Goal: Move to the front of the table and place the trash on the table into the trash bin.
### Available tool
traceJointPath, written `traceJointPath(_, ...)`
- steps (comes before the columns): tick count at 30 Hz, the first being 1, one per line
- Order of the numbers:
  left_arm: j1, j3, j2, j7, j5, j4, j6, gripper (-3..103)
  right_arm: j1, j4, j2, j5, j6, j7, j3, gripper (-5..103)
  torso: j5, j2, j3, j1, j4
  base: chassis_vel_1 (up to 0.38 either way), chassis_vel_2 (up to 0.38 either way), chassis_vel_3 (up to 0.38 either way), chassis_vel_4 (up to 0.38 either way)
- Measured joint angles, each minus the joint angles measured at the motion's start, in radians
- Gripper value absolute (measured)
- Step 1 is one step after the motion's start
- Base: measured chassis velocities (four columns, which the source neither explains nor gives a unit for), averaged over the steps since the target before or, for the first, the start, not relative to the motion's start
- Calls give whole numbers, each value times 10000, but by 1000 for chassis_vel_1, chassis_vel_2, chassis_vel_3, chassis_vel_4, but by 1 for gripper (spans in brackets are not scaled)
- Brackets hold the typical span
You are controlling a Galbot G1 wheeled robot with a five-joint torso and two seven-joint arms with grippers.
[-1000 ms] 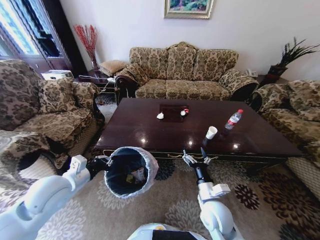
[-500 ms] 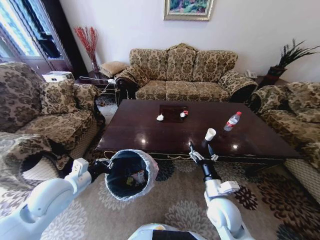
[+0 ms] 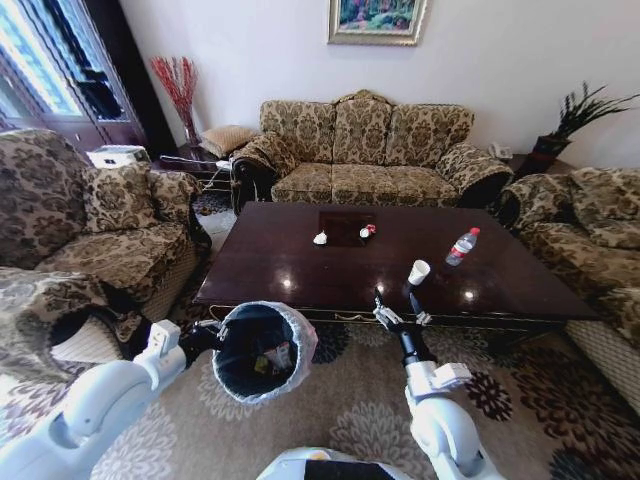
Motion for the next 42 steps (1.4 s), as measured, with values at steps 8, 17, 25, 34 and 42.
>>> traceJointPath(8,-28,42,162,20,35,145,-11,0,-6,-153,115,-52,14,-50,-31,100,1,391,213,178,0,0,0,0,0)
traceJointPath(17,-171,38,396,49,-19,371,-11,0,66,-260,163,-56,35,-77,-23,100,1,817,460,359,0,0,0,0,0)
traceJointPath(25,-421,101,536,27,-200,558,-14,0,97,-368,168,-43,279,-97,5,100,1,1242,692,552,-1,0,0,0,0)
traceJointPath(34,-819,196,721,-123,-471,900,3,0,112,-431,166,7,363,-134,50,100,0,1645,913,733,1,0,0,0,0)
traceJointPath(42,-1798,558,889,-898,-1186,1352,212,0,103,-503,207,-1,122,-103,48,100,2,2027,1120,909,5,0,0,0,0)
